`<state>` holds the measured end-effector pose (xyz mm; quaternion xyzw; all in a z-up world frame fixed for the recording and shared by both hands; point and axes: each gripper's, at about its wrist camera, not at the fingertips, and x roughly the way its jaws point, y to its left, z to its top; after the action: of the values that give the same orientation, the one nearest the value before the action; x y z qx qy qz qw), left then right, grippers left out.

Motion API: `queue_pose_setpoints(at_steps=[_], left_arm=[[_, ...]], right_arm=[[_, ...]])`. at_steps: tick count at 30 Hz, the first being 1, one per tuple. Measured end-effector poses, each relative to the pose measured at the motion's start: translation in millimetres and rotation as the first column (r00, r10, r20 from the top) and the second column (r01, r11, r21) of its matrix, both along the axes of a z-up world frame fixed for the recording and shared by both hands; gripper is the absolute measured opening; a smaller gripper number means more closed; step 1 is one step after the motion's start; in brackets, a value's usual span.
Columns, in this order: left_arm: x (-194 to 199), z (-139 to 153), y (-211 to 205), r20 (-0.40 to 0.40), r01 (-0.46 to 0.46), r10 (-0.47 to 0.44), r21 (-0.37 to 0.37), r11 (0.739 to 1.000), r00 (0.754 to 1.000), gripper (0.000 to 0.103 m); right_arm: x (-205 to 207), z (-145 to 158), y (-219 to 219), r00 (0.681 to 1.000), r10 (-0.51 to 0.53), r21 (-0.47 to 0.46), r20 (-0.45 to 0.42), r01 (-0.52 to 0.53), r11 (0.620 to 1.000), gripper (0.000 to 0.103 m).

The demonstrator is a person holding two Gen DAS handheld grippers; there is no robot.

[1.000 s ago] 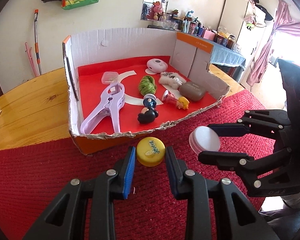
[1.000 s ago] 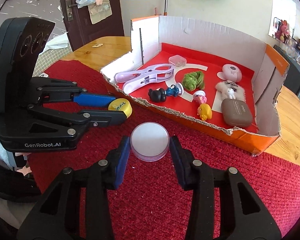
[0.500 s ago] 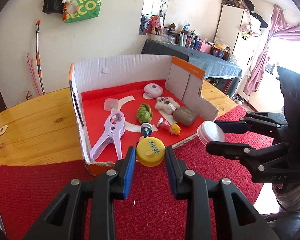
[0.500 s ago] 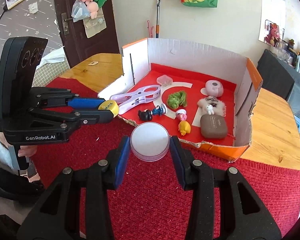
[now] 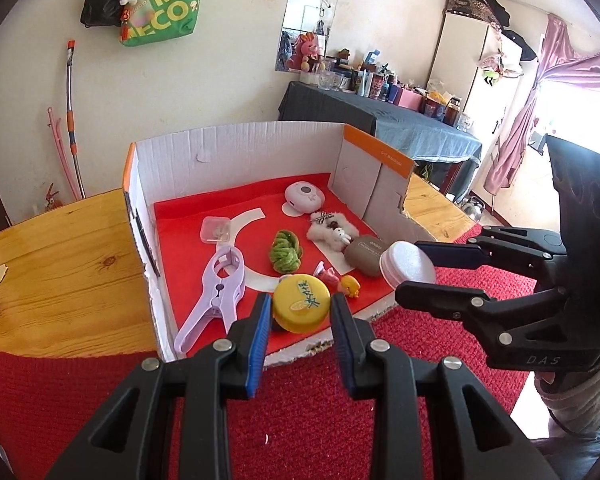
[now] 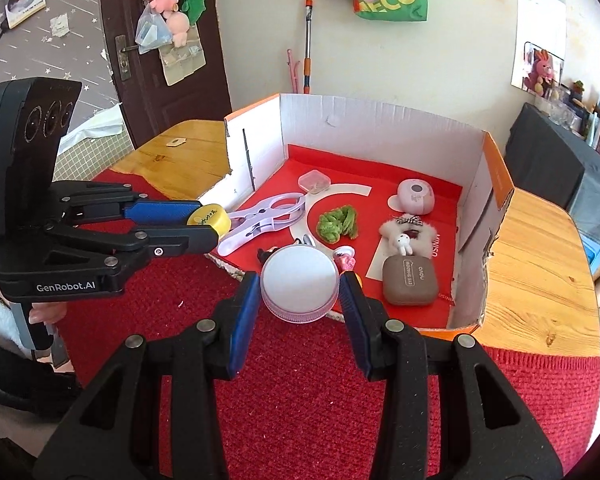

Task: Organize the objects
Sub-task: 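Carry the yellow lid and white container into the box with both tools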

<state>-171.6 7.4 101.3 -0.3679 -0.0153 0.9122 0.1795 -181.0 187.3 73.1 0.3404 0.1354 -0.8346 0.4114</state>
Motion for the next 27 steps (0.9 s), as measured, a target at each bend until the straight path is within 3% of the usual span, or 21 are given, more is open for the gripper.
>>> queue_pose_setpoints(at_steps=[5,13,27], left_arm=[[-42.9,-2.2,6.7,0.046,0.016,-0.016,0.008,1.0,0.999,0.031],[-96.6,-20.7,11.7,0.111,0.012,-0.007,-0.042,0.999,0.994,0.031],[-137.1,-47.9,13.2,0.184,-0.005,0.018,-0.069,0.998,0.983,0.031]], right_arm=[[-31.9,5.4,-13.9,1.0,0.004,0.018,0.005,-0.004,1.0,0.039],[-102.2,-2.2,-38.9,0.997,-0.036,0.084,0.071,0.03,0.996,0.039],[-172.4,-35.4,-73.0,0.971,-0.108,0.2,0.215,0.064,0.978,0.039]])
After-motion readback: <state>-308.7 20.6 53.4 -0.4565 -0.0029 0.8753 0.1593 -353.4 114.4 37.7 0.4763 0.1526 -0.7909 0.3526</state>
